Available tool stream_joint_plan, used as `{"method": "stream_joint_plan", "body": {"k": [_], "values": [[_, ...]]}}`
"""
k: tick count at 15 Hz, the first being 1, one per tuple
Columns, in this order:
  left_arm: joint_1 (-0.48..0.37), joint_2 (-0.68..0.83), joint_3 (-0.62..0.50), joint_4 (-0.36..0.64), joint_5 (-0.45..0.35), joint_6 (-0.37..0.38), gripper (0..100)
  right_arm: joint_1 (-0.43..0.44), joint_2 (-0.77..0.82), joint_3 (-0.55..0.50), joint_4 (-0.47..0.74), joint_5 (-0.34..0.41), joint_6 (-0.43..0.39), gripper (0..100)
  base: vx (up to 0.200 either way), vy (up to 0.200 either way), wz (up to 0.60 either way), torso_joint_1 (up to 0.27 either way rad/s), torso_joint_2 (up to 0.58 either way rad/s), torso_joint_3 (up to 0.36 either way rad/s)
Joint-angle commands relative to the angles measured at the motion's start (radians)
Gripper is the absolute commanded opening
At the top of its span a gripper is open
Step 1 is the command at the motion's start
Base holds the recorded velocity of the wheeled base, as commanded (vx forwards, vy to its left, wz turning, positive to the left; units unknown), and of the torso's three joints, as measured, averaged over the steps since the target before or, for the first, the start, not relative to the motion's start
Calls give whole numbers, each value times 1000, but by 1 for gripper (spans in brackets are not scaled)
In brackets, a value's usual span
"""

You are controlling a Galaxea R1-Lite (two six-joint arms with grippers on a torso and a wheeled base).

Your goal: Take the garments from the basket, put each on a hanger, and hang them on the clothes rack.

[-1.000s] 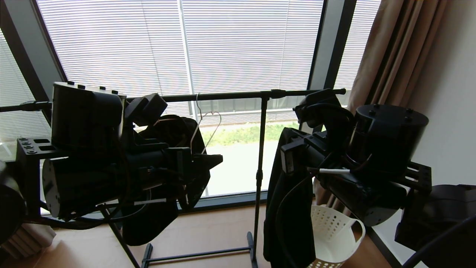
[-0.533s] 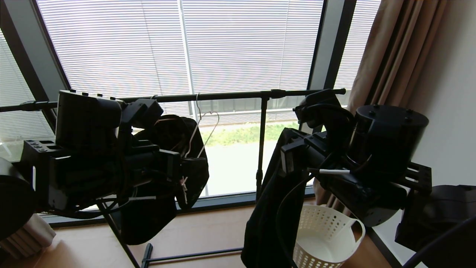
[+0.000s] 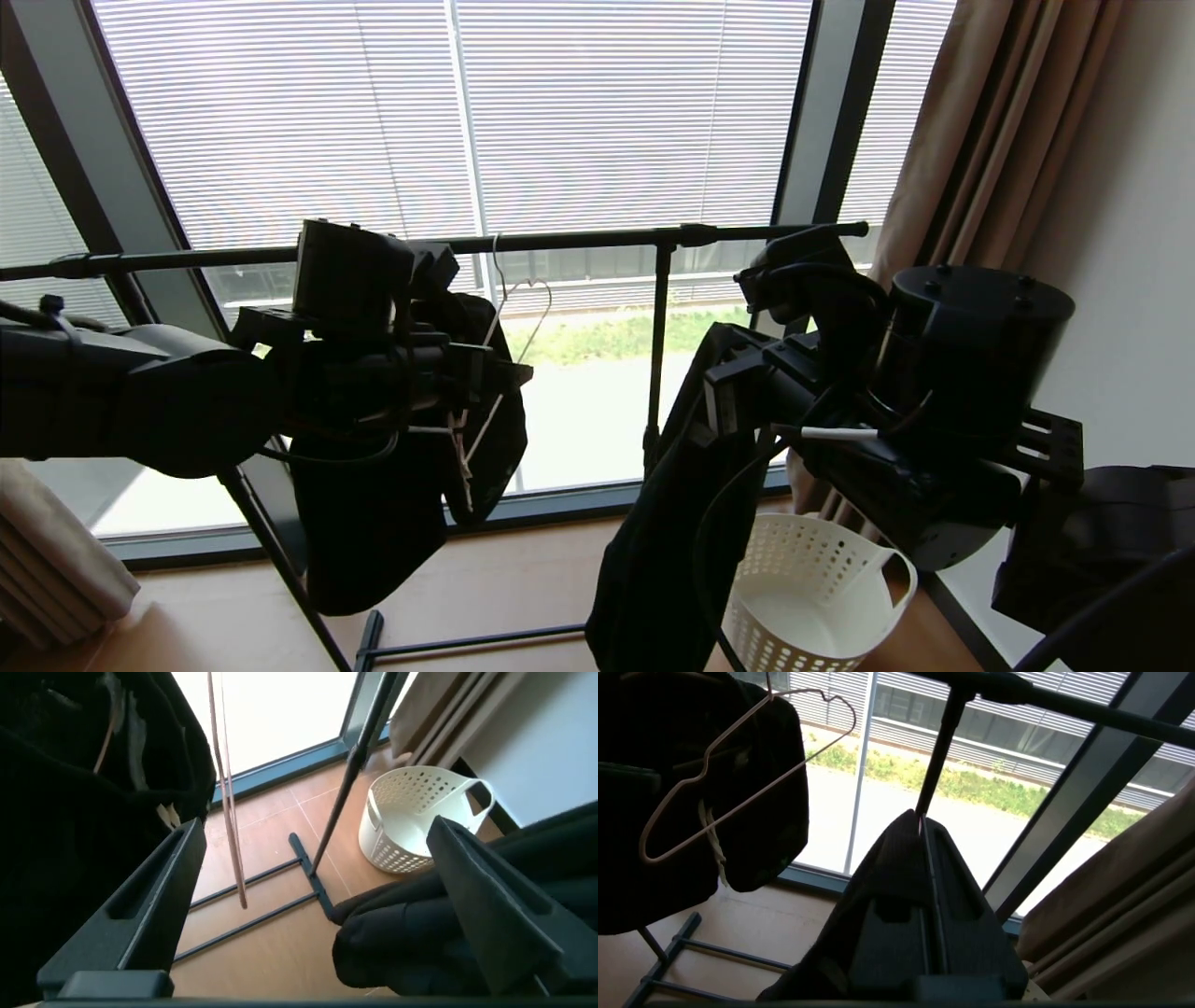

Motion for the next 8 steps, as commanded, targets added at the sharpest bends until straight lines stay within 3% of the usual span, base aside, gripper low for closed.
{"method": "stream_joint_plan", "body": {"k": [1, 4, 8], "values": [[22, 140, -74, -10, 1, 0, 100, 0, 1, 0, -2, 0, -1, 0, 0, 0, 0, 0, 0, 0], [55, 263, -122, -131, 1, 8, 100, 0, 3, 0, -2, 0, 0, 0, 0, 0, 0, 0, 0, 0], [74, 299, -159, -140, 1, 14, 100, 0, 6, -1, 0, 1, 0, 0, 0, 0, 0, 0, 0, 0]]}}
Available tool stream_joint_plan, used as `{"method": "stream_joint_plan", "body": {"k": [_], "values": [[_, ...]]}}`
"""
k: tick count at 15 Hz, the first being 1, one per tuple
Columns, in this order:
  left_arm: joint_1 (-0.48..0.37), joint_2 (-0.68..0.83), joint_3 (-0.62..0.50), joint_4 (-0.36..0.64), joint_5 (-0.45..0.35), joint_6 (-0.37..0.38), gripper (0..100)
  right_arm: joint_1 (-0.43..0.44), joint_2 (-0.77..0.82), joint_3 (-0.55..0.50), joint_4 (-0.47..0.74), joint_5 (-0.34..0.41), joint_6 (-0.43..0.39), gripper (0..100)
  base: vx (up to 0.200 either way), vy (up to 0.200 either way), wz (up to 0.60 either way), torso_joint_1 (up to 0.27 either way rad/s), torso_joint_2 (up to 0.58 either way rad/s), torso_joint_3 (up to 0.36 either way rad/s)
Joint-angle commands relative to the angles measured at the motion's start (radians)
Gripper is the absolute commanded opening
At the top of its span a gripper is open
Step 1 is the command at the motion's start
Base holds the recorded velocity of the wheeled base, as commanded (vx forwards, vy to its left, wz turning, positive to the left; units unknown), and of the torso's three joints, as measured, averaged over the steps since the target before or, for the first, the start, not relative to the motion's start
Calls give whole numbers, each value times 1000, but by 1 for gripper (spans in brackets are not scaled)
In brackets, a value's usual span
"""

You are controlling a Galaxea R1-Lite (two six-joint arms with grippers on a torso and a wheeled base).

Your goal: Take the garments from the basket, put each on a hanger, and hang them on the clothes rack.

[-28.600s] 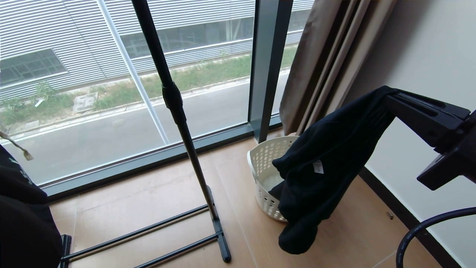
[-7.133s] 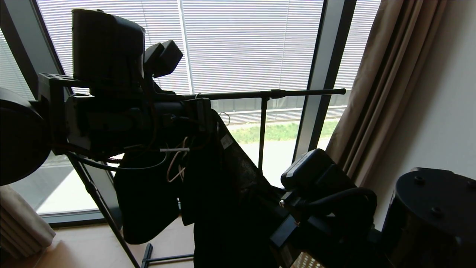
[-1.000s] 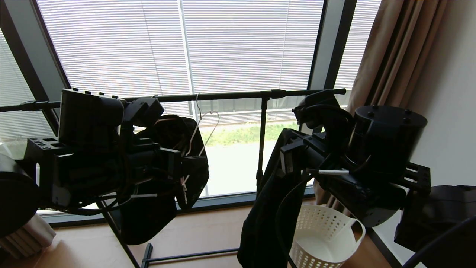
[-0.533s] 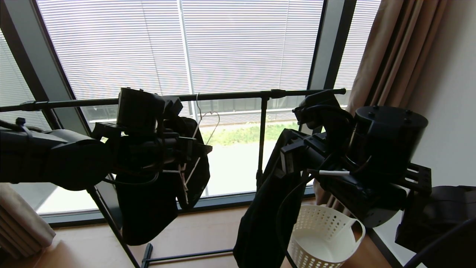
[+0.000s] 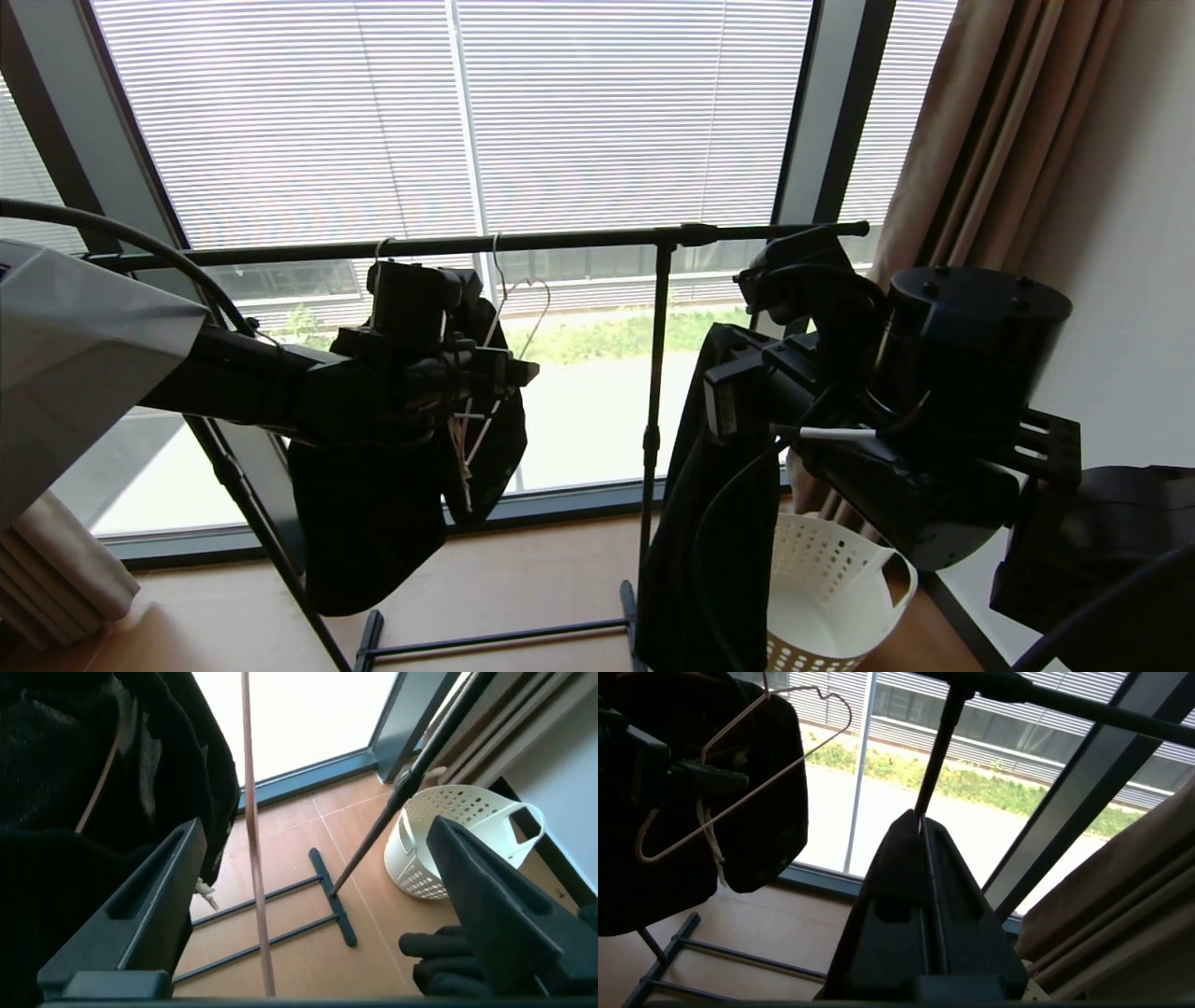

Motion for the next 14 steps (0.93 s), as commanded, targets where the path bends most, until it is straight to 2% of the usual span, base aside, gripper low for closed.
{"method": "stream_joint_plan", "body": {"k": [1, 14], "values": [[10, 38, -18, -2, 0, 0, 100, 0, 5, -1, 0, 1, 0, 0, 0, 0, 0, 0, 0, 0], [36, 96, -67, -16, 6, -2, 100, 0, 20, -1, -2, 1, 1, 0, 0, 0, 0, 0, 0, 0]]}}
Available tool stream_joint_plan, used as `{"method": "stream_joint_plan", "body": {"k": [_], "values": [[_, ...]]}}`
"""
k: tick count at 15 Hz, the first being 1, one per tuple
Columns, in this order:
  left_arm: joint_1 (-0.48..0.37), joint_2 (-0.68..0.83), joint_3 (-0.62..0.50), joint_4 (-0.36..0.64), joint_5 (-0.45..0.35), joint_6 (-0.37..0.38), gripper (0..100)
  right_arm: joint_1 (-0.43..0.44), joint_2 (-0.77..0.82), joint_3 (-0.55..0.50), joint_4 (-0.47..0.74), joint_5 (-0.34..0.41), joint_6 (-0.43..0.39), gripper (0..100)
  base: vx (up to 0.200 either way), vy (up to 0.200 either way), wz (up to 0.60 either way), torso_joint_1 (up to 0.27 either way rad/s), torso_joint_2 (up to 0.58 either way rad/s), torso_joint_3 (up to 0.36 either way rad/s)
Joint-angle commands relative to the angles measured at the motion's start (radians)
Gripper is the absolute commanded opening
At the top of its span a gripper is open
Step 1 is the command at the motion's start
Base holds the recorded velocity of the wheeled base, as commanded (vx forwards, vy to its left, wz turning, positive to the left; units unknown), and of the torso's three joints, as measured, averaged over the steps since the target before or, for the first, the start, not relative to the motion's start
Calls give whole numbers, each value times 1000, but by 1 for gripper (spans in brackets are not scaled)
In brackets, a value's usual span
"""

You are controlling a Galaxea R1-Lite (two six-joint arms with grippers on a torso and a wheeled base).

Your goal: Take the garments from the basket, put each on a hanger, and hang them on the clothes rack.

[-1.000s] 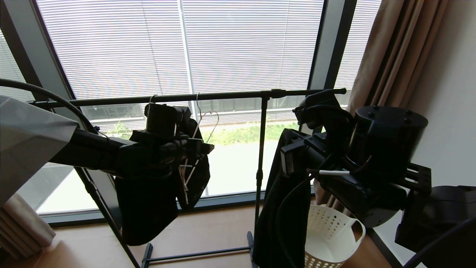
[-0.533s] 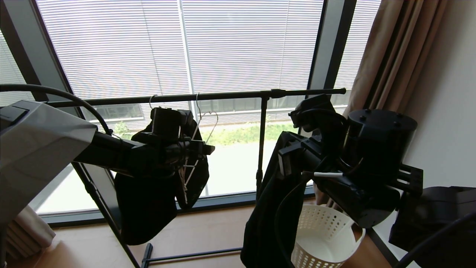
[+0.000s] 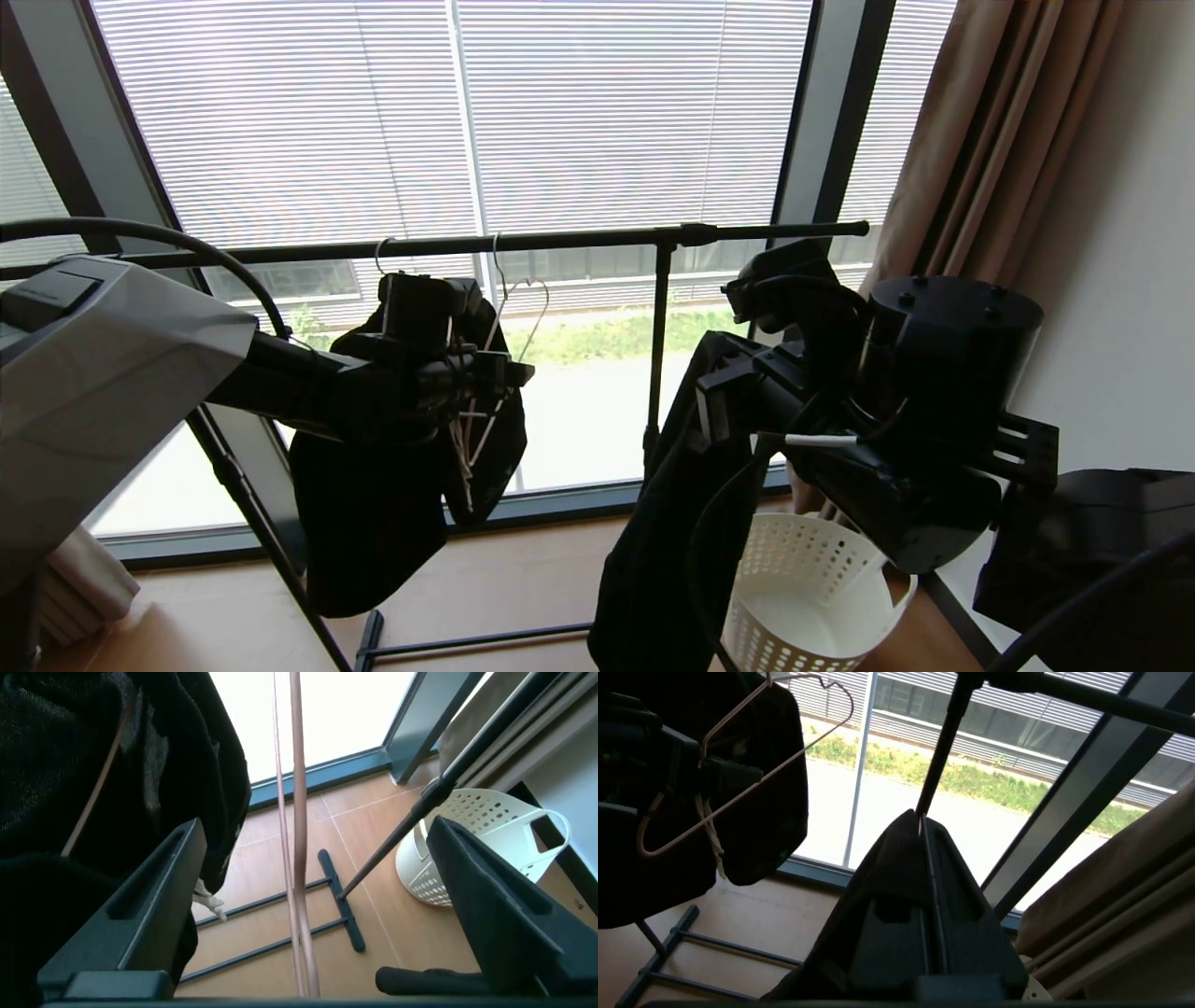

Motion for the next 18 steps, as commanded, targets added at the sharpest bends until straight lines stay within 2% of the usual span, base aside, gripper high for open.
{"method": "stream_joint_plan", "body": {"k": [1, 2, 3, 14, 18], "values": [[5, 7, 4, 0, 16, -1, 100, 0, -2, 0, 0, 0, 0, 0, 0, 0, 0, 0, 0, 0], [7, 9, 6, 0, 31, -1, 100, 0, 0, 0, 0, 0, 0, 0, 0, 0, 0, 0, 0, 0], [7, 9, 10, 0, 34, -1, 0, 0, 0, 0, 0, 0, 0, 0, 0, 0, 0, 0, 0, 0], [-1, -48, 10, 0, 37, 0, 0, 0, 0, 1, -2, 0, 0, 0, 0, 0, 0, 0, 0, 0], [-41, -168, 108, -1, 36, 3, 0, 0, 3, 1, 0, 0, 0, 0, 0, 0, 0, 0, 0, 0]]}}
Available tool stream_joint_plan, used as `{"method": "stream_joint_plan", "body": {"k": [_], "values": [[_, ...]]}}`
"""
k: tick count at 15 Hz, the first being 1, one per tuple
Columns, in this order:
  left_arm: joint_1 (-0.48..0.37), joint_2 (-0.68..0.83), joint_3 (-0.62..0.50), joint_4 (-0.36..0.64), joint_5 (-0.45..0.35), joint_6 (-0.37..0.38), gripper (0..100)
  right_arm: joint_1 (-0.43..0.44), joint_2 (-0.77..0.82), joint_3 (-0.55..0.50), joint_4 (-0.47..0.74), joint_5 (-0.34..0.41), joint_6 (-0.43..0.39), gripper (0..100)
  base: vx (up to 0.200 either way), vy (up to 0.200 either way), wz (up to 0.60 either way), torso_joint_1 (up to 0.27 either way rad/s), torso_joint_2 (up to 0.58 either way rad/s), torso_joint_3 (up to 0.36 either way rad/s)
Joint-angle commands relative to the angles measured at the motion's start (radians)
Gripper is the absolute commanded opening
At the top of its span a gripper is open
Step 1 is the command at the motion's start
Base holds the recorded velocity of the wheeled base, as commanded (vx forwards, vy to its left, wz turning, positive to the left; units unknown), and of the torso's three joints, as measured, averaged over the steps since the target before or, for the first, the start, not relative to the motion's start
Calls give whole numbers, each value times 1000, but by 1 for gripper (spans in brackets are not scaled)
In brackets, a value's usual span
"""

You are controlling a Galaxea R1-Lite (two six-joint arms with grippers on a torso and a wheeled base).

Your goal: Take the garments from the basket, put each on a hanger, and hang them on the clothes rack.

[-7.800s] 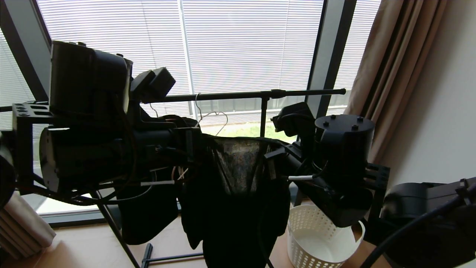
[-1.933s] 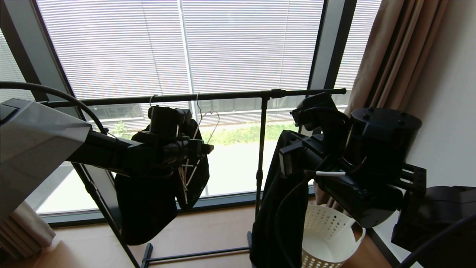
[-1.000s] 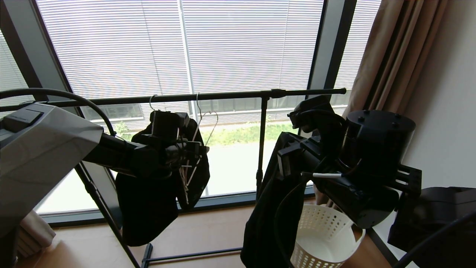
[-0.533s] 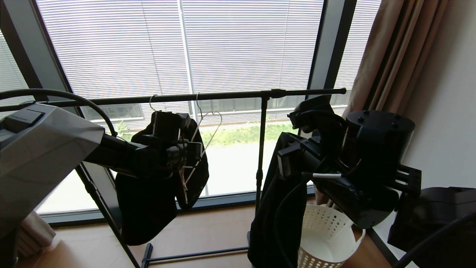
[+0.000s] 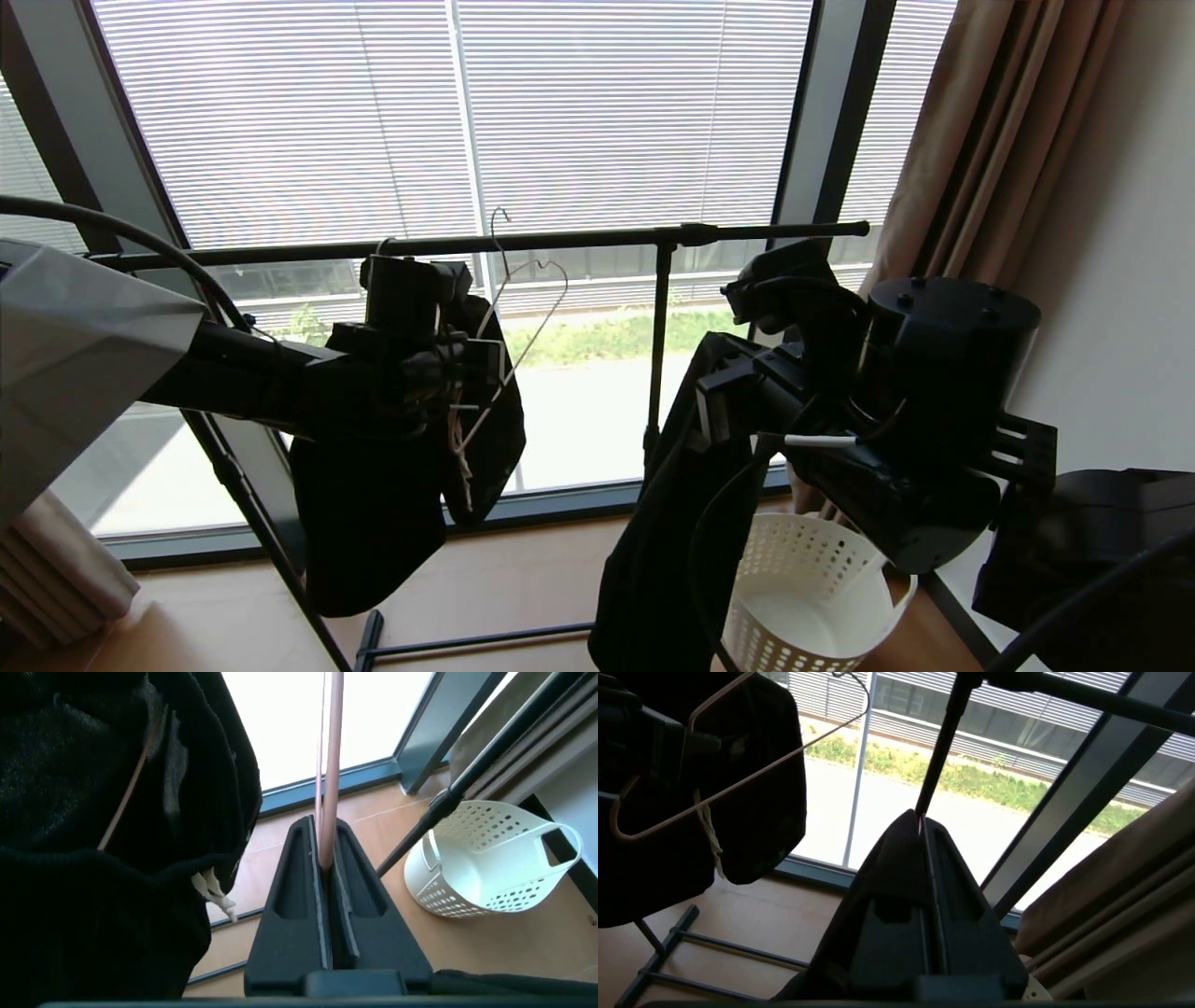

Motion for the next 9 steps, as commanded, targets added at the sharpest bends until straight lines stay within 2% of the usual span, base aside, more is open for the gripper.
{"method": "stream_joint_plan", "body": {"k": [1, 3, 6, 9], "values": [[-35, -120, 105, -19, -1, 2, 0, 0, 4, 0, 0, 0, 0, 0, 0, 0, 0, 0, 0, 0], [-54, -178, 190, -71, -2, 11, 0, 0, 8, -3, 0, 0, 0, 0, 0, 0, 0, 0, 0, 0], [-78, -325, 412, -163, -6, 111, 0, -1, 25, -5, -2, 0, 0, 0, 0, 0, 0, 0, 0, 0], [-112, -437, 575, -216, -9, 121, 0, -6, 40, -8, -2, -5, -8, 0, 0, 0, 0, 0, 0, 0]]}}
